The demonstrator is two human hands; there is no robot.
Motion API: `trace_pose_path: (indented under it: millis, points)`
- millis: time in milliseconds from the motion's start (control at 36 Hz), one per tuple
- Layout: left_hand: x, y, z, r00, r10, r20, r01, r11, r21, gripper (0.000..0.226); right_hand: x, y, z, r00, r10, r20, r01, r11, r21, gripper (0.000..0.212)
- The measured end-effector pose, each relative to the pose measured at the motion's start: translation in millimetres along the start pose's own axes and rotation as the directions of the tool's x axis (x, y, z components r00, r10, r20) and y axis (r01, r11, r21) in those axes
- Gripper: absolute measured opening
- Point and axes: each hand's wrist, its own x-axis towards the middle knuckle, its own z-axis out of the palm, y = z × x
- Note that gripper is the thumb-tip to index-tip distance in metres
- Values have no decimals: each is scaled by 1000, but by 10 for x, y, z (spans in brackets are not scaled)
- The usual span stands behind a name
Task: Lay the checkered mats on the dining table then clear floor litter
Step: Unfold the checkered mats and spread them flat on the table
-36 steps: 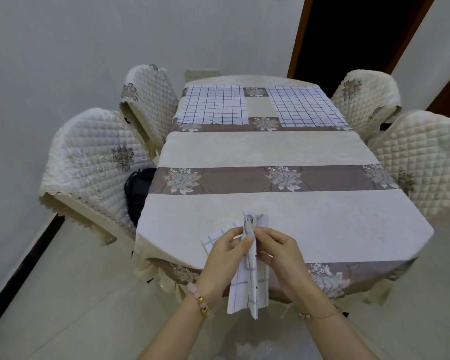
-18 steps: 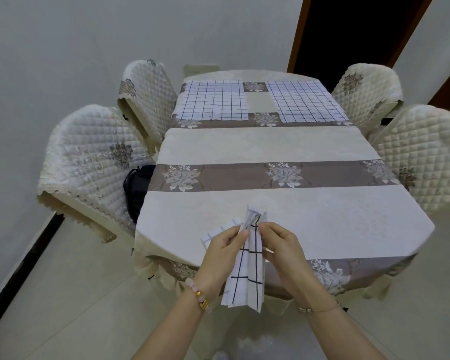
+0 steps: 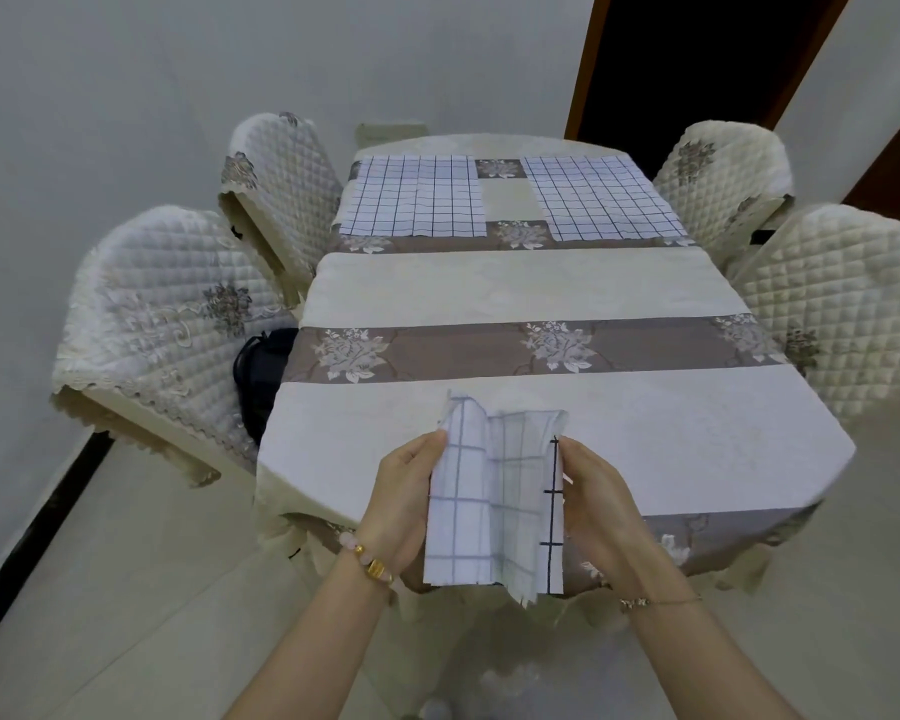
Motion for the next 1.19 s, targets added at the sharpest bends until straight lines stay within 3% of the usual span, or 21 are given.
trace_pose_path:
  millis: [111, 194, 278, 361, 528, 667, 750, 833, 944, 1194]
  points:
    - [113, 57, -94, 996, 8, -91, -12, 999, -40, 33, 63, -30, -151, 994, 104, -29, -97, 978, 182, 31]
    - [219, 98, -187, 991, 25, -134, -31, 999, -42, 29, 118, -21, -299, 980, 190, 52, -197, 947, 255, 44]
    - [301, 112, -239, 992, 41, -121, -46, 998, -32, 25, 171, 91, -392, 974, 205, 99, -212, 975, 67, 43]
    - [364, 96, -268, 990, 19, -138, -23, 999, -25, 25, 187, 236, -401, 980, 196, 37, -189, 972, -143, 43]
    - [422, 8, -344, 989, -58, -137, 56, 998, -22, 25, 210, 515, -307, 975, 222, -27, -219, 919, -327, 37]
    - [395, -16, -339, 994, -51, -93, 51, 999, -3, 22, 216, 556, -141, 991, 8, -131, -61, 914, -402, 21]
    - [357, -12, -254, 998, -39, -57, 39, 999, -3, 21, 125, 415, 10, 989, -146, -33, 120, 904, -411, 15]
    - [332, -22, -115, 999, -31, -8, 32, 999, 21, 20, 38, 269, 180, 974, -213, 81, 227, 894, -386, 24]
    - [261, -48, 45, 995, -32, 91, 31, 999, 7, 25, -5, 185, 330, 969, -220, 116, 247, 896, -368, 33]
    - [148, -101, 94, 977, -39, 211, 20, 996, 91, 18, 19, 117, 241, 977, -212, -31, 196, 941, -276, 22]
